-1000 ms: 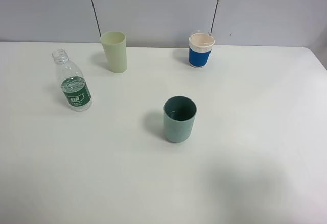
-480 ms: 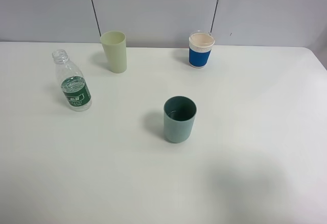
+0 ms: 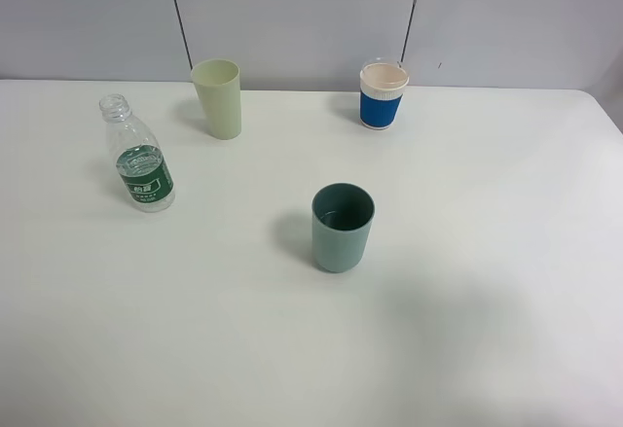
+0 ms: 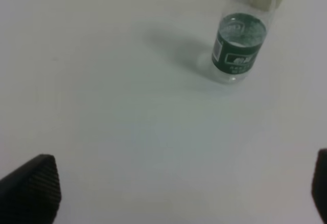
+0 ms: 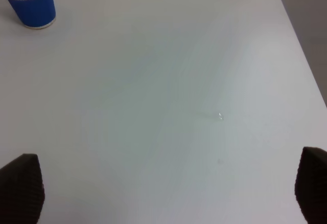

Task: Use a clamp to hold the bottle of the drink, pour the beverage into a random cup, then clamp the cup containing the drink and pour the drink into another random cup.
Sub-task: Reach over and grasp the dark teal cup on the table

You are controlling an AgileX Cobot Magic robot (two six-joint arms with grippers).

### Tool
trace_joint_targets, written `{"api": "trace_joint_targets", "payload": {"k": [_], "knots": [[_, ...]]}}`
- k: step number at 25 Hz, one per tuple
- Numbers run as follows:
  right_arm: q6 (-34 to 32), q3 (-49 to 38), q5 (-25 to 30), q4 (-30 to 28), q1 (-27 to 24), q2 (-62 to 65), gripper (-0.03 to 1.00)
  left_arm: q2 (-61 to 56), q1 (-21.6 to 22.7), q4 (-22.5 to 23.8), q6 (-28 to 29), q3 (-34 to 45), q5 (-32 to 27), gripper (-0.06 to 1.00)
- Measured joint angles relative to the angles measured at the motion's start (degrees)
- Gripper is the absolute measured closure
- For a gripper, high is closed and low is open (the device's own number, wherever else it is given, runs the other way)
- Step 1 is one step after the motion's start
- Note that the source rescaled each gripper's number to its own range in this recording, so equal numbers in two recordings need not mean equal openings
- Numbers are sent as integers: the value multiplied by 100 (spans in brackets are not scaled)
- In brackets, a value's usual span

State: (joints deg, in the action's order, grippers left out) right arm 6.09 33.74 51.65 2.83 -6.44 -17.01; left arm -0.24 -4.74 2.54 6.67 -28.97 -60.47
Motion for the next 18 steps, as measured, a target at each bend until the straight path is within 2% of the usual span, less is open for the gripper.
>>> {"api": "trace_joint_targets", "payload": {"k": [11, 15, 18], "knots": [[6, 12, -1126, 156, 135, -2328, -3, 0, 0, 0, 0, 0, 0, -5], [-5, 12, -1498, 88, 586, -2906, -3, 0, 0, 0, 0, 0, 0, -5], [-147, 12, -1684, -3, 1193, -3266, -3, 0, 0, 0, 0, 0, 0, -5]]}}
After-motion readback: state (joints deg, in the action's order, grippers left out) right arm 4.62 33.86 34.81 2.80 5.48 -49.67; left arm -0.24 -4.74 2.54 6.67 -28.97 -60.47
